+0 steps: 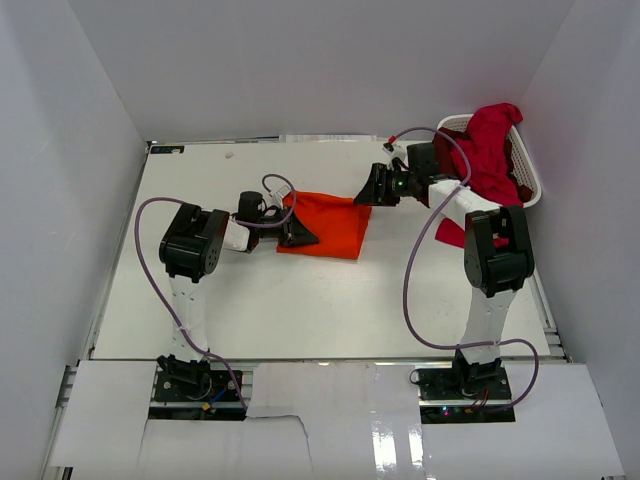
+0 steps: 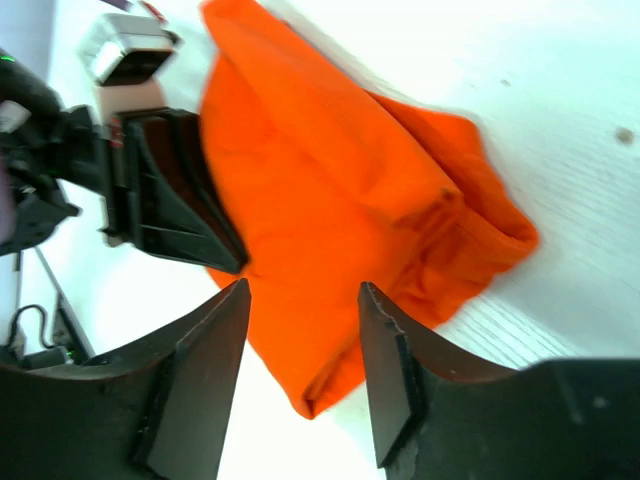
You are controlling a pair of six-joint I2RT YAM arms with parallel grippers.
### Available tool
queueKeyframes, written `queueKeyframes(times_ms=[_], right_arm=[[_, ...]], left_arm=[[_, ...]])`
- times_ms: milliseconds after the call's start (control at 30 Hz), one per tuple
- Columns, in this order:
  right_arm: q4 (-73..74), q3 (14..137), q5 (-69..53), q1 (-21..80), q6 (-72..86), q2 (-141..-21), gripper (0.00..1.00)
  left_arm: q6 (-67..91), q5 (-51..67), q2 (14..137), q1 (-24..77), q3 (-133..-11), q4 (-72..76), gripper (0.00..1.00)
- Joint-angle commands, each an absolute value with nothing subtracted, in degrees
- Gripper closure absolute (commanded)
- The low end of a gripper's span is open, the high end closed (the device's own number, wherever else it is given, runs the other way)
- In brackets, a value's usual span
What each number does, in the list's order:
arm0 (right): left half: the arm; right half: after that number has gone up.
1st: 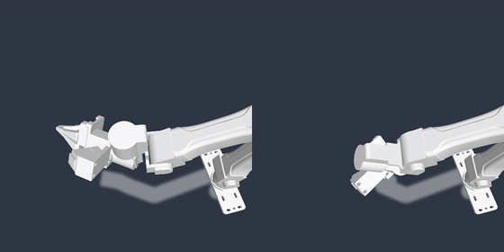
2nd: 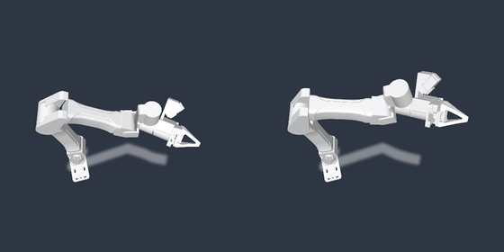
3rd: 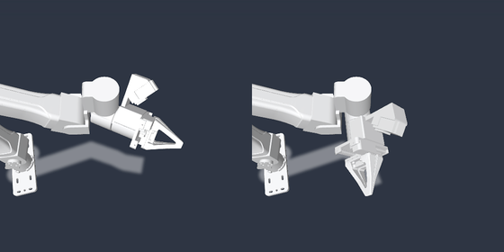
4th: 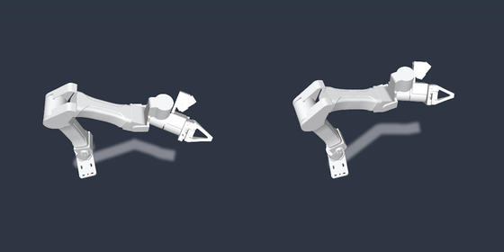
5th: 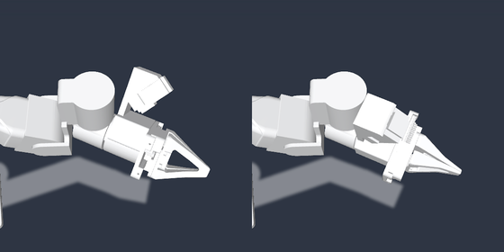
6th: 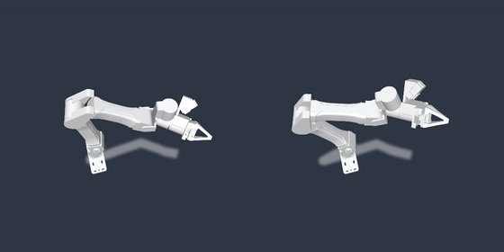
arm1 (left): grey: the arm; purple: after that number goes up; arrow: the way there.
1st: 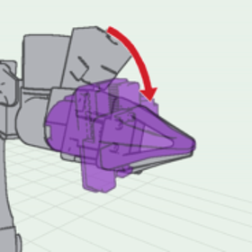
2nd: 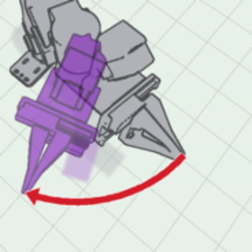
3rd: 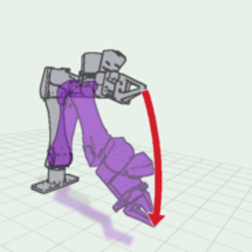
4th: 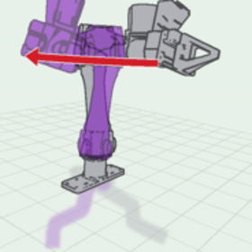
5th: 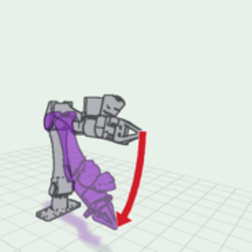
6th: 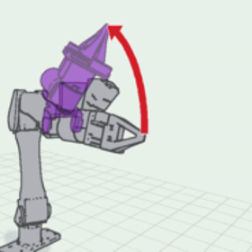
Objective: Fold and stack the t-shirts
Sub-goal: Smooth out wrinkles on the folded tshirt
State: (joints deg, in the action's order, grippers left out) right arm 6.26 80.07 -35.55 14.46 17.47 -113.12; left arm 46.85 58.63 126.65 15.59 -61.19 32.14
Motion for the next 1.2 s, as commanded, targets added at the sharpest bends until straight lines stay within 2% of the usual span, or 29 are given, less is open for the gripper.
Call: queueKeyframes(times_ms=[0, 67, 133, 167, 200, 467, 800, 900, 1167], right_arm=[[6.34, 82.26, -41.21, 15.03, 18.80, -112.32, 0.47], [4.76, 82.62, -44.02, 15.64, 20.99, -113.99, 0.53], [1.60, 82.88, -46.57, 16.08, 22.93, -116.00, 0.67], [0.71, 82.97, -47.28, 16.17, 23.90, -116.89, 0.75], [0.44, 83.32, -47.72, 16.43, 25.56, -117.76, 0.91], [-12.73, 87.61, -54.92, 19.07, 35.41, -126.73, 0.92], [-17.05, 95.53, -57.92, 23.90, 42.01, -134.56, 0.92], [-16.44, 97.46, -57.75, 24.69, 42.19, -136.40, 0.92], [-15.91, 100.11, -56.78, 25.49, 42.10, -140.89, 0.92]], left_arm=[[43.07, 54.58, 126.48, 16.61, -60.56, 27.25, 0.80], [42.98, 53.80, 126.21, 16.87, -60.29, 27.16, 0.80], [42.98, 53.26, 126.04, 16.88, -59.94, 26.98, 0.80], [43.07, 53.17, 125.77, 16.96, -59.85, 26.98, 0.80], [43.07, 53.17, 125.77, 16.96, -59.85, 26.98, 0.80], [42.37, 52.74, 124.80, 17.05, -59.59, 25.84, 0.81], [40.25, 51.42, 124.89, 17.23, -59.85, 23.03, 0.82], [40.17, 51.15, 125.07, 17.49, -59.77, 22.94, 0.87], [39.90, 50.89, 125.33, 17.67, -60.03, 22.50, 0.88]])
